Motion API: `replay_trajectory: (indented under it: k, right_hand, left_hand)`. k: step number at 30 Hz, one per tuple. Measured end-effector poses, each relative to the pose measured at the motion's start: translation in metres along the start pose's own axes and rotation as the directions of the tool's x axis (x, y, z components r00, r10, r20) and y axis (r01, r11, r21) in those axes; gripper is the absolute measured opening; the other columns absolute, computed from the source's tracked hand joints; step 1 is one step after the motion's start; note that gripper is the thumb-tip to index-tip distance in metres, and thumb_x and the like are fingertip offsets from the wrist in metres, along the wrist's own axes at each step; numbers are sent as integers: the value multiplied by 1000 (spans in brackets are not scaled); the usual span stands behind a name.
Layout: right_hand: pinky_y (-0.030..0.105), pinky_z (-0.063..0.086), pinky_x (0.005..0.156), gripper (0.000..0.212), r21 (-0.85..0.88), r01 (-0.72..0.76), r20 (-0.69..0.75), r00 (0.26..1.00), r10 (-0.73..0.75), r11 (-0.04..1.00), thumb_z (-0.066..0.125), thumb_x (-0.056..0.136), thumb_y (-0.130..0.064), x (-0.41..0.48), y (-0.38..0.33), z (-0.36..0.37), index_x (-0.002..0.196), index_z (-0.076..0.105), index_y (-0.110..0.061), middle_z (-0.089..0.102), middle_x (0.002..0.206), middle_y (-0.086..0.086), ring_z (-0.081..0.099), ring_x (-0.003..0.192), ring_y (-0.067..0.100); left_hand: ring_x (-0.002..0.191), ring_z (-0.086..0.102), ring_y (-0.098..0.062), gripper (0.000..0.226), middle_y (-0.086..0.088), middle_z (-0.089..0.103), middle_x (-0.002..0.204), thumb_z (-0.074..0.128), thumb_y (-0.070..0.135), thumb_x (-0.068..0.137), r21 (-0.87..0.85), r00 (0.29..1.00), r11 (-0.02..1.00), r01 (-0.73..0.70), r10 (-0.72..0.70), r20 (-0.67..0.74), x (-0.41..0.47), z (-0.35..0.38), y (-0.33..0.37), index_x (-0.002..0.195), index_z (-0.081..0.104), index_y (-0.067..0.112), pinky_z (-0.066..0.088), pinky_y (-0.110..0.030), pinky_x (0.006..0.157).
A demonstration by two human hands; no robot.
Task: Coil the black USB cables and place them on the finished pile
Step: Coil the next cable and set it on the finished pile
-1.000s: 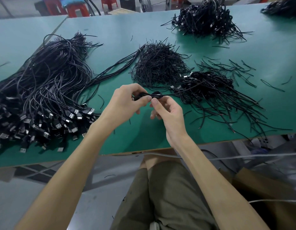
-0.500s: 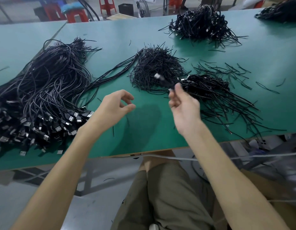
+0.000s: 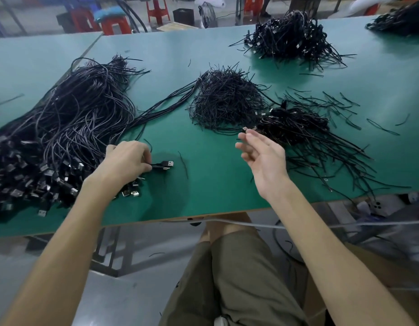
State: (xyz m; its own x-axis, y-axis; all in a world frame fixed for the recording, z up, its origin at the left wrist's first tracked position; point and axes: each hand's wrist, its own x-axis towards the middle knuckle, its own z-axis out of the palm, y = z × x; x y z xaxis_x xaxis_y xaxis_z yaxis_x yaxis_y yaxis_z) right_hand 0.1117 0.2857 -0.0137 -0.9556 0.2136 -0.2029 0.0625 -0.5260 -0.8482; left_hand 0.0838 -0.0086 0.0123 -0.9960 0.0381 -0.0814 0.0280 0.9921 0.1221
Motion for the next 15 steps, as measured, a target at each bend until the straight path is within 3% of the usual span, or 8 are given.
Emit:
replay_trajectory:
  k: [6,9,11,15]
  right_hand:
    - [22,50,64,17,-233,41,75,997,-24,972,60,100,-8,-4,16,4,116,66,-7,77,90,2,66,67,10]
    - [20,49,62,14,-333,127,128,988,-89,934,60,99,-8,-4,22,8,111,67,-8,77,86,1,65,66,10]
    - [18,48,62,12,-396,196,169,976,-139,897,62,99,-11,-5,29,8,110,67,-9,77,85,0,66,66,9]
    - [18,51,69,20,-442,342,297,928,-225,829,60,102,-32,-8,42,11,102,71,-15,75,85,-3,68,77,8]
  left_hand:
    - [93,56,-22,21,10,61,86,75,23,91,-51,999,998,-39,40,14,-1,3,2,80,59,28,27,-40,90]
    - [91,62,-19,19,11,67,89,75,20,91,-223,996,972,-74,82,26,-6,-1,5,80,63,30,38,-38,91]
    - [83,65,-13,19,10,71,83,76,14,89,-433,988,892,-133,155,16,-11,-1,20,80,66,28,48,-30,81]
    - [64,60,-3,18,13,70,70,73,9,87,-619,933,723,-305,357,-43,-21,8,78,81,66,24,44,-18,64]
